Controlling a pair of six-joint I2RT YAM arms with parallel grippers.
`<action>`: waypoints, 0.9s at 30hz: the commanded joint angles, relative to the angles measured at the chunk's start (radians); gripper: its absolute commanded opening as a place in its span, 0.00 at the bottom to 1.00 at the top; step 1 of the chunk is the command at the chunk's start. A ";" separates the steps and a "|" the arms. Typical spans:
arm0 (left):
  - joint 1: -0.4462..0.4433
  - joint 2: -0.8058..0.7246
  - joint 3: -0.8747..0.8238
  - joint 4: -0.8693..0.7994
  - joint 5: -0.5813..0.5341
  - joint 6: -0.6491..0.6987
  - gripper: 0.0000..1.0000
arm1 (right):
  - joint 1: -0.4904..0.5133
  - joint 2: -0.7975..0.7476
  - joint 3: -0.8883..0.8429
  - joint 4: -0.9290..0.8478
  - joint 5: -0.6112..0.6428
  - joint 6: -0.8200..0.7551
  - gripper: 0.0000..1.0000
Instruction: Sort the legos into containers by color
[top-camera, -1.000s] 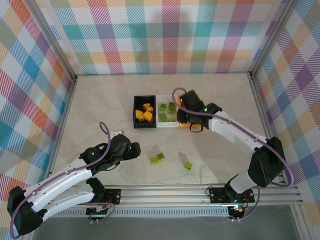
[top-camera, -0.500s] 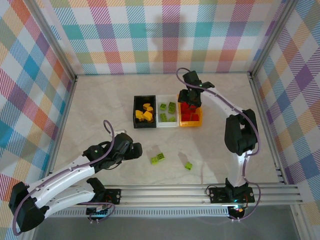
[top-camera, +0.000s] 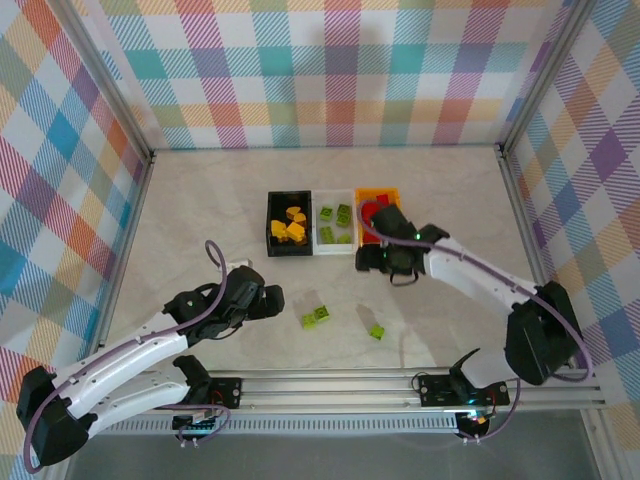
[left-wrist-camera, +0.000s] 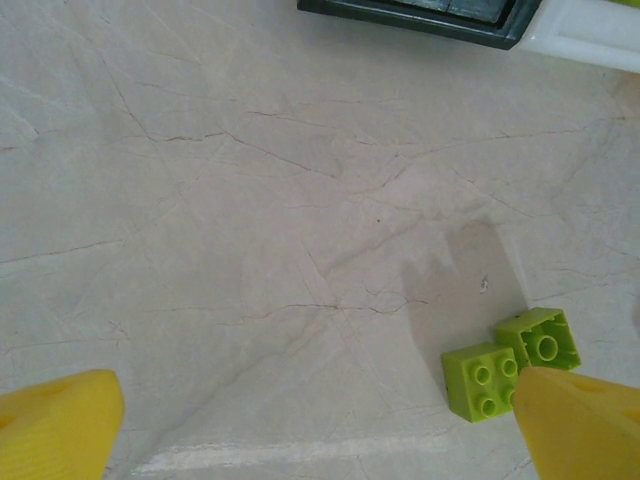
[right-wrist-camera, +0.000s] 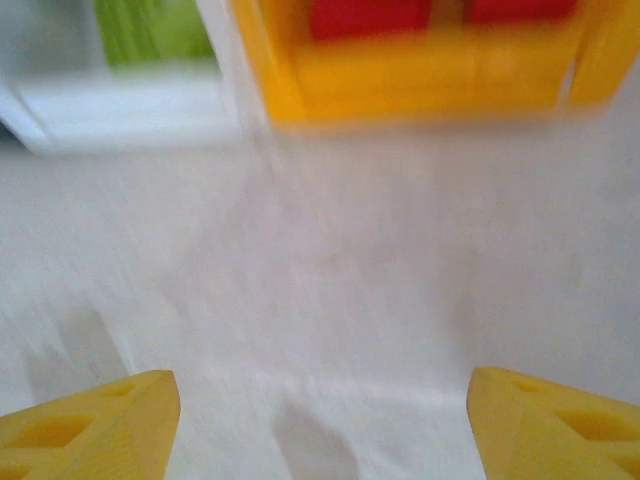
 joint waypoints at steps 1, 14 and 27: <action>-0.005 -0.017 -0.006 0.000 -0.011 0.005 1.00 | 0.067 -0.058 -0.112 -0.061 -0.041 0.076 0.76; -0.004 0.008 -0.016 0.018 -0.004 -0.002 1.00 | 0.276 0.033 -0.290 0.061 -0.078 0.192 0.68; -0.004 0.007 0.000 -0.001 0.003 0.009 1.00 | 0.286 0.018 -0.234 0.059 -0.051 0.157 0.30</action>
